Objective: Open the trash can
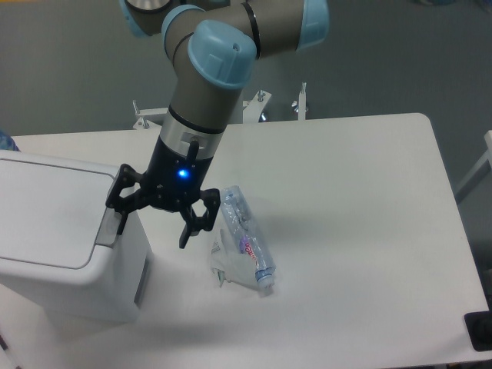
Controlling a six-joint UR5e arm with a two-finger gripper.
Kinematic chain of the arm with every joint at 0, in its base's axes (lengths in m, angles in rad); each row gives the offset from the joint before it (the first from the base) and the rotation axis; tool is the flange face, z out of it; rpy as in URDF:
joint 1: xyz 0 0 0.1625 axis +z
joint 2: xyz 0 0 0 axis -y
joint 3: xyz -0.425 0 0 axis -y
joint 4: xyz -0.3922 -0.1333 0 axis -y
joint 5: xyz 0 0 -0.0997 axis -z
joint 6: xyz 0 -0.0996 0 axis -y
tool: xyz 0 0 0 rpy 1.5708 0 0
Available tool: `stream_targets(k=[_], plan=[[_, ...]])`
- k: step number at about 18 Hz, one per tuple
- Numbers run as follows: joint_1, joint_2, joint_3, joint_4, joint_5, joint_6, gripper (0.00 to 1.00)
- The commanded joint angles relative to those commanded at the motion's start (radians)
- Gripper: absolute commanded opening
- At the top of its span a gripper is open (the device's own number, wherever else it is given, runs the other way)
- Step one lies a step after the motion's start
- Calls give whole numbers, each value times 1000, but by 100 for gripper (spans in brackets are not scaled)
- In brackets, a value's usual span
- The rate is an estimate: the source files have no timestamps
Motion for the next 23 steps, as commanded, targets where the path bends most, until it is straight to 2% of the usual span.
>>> stream_targets(k=[23], plan=[[-12, -5, -2, 2, 2, -25, 100]])
